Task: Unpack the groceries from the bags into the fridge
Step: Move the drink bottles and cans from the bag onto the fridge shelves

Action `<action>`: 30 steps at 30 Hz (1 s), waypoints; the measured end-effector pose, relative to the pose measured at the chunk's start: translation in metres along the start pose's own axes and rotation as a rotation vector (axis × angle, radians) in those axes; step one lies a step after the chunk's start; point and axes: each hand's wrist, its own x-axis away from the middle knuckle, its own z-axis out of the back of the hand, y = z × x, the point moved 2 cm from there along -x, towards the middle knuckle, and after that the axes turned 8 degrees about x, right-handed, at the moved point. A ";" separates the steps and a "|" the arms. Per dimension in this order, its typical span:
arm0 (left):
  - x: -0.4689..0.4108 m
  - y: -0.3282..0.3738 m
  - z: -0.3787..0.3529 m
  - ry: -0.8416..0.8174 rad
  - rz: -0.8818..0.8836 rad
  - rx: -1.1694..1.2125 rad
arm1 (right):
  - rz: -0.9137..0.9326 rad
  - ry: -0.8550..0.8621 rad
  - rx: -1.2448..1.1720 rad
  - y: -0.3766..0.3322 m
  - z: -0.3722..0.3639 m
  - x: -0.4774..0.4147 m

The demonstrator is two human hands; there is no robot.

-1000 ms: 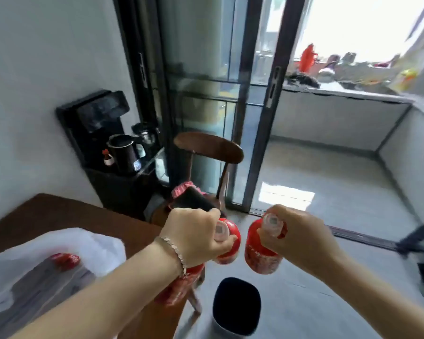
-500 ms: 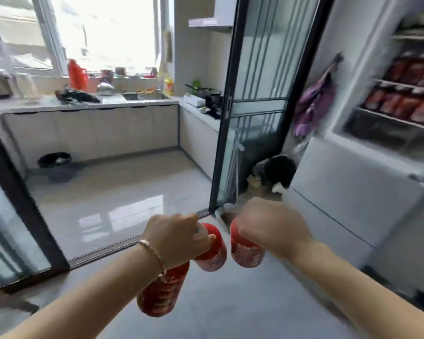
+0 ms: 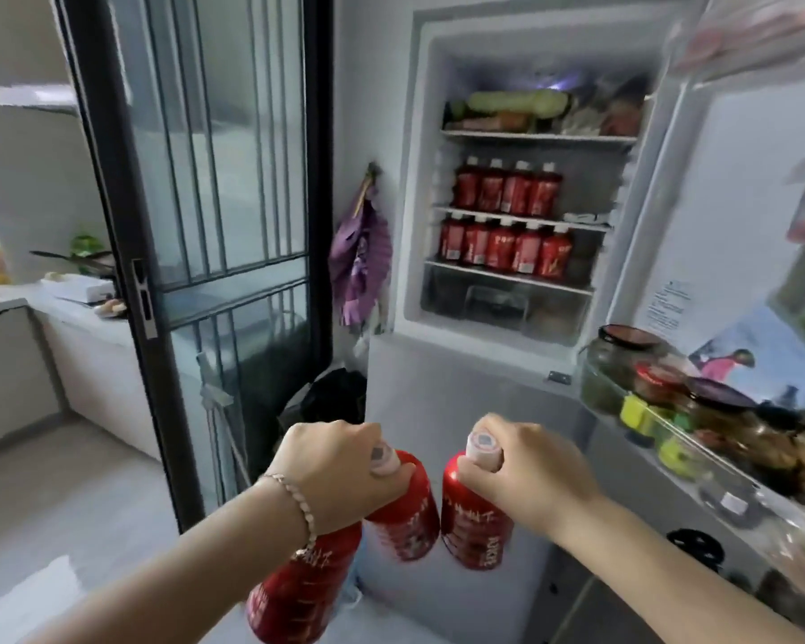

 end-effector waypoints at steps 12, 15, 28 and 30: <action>-0.326 -0.012 -0.016 0.095 -0.240 0.091 | -0.294 0.270 -0.014 0.104 0.038 -0.249; -0.391 -0.008 -0.024 0.141 -0.250 0.101 | -0.330 0.373 -0.008 0.133 0.045 -0.310; -0.643 -0.017 -0.008 0.429 -0.158 0.123 | -0.431 0.712 -0.052 0.264 0.092 -0.564; -0.668 -0.020 -0.005 0.441 -0.147 0.122 | -0.444 0.697 -0.006 0.275 0.091 -0.592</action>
